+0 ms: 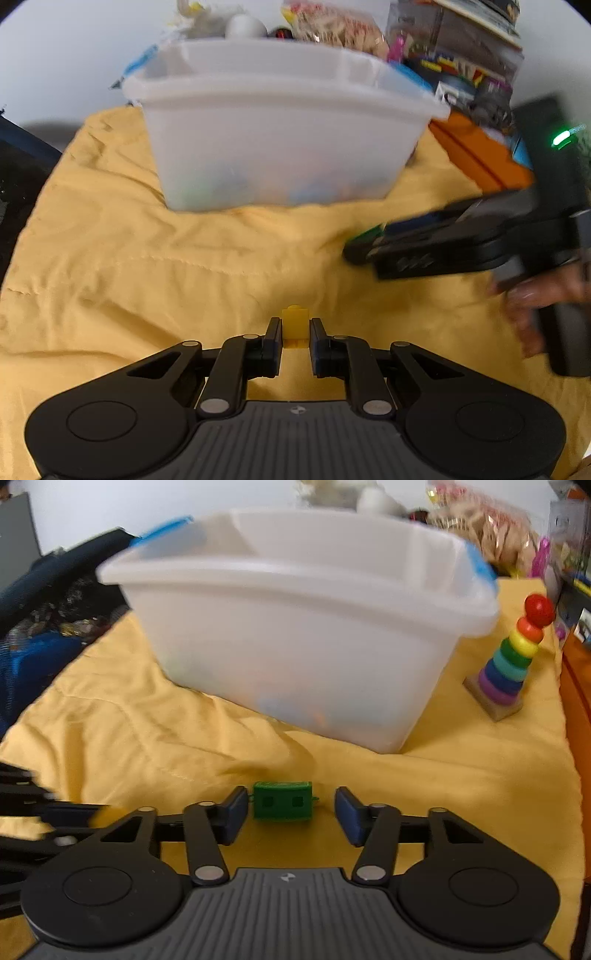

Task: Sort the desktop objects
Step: 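Grasp a yellow brick with the left while the right grasps the green brick, then lift both held bricks and carry them over the white bin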

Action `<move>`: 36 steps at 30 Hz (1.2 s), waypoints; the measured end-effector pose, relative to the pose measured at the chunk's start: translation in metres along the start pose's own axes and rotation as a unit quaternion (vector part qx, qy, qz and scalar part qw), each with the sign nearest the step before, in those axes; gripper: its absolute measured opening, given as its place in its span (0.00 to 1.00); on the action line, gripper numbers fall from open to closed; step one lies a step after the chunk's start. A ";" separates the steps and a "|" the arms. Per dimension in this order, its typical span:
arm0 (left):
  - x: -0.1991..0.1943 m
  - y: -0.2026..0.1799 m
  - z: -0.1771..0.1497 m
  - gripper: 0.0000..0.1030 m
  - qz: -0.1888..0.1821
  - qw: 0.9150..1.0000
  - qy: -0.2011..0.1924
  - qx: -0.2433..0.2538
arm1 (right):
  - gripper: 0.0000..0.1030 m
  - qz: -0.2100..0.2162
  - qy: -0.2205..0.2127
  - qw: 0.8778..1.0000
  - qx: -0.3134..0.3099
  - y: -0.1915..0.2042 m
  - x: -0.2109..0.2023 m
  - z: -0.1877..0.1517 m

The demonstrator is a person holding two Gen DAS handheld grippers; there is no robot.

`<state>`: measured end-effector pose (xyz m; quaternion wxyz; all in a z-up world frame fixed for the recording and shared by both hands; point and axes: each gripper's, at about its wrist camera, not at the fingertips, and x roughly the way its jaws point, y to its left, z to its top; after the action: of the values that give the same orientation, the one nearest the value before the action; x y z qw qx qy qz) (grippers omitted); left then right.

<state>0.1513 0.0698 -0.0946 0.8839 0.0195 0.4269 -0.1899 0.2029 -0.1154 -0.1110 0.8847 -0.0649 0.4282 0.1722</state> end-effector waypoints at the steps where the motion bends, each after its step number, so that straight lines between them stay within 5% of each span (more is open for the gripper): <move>1: -0.004 0.000 0.002 0.17 0.002 1.000 -0.008 -0.001 | 0.53 0.002 0.006 1.000 0.006 -0.001 0.005 0.000; 4: -0.020 0.000 0.014 0.17 0.006 0.999 -0.039 0.002 | 0.44 0.017 0.007 1.000 0.009 -0.003 0.007 -0.004; 15: -0.081 -0.004 0.096 0.17 -0.019 0.987 -0.159 0.014 | 0.43 0.001 -0.067 0.997 -0.035 0.006 -0.077 0.004; 23: -0.086 0.006 0.174 0.17 0.000 0.976 -0.218 0.014 | 0.44 -0.012 -0.187 0.981 -0.040 0.007 -0.131 0.077; 28: -0.037 0.023 0.207 0.17 0.025 0.985 -0.171 0.006 | 0.44 -0.020 -0.180 0.983 -0.006 -0.002 -0.104 0.121; 32: 0.015 0.028 0.199 0.17 0.050 0.993 -0.103 0.024 | 0.44 -0.061 -0.144 0.988 -0.005 0.000 -0.061 0.138; 36: 0.042 0.039 0.188 0.19 0.059 0.996 -0.067 0.008 | 0.45 -0.045 -0.089 0.995 0.028 -0.004 -0.030 0.134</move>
<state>0.3284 0.0554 -0.0122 0.9201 0.0392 0.3632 -0.1414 0.2855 -0.0920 -0.0037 0.9277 -0.0439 0.3489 0.1253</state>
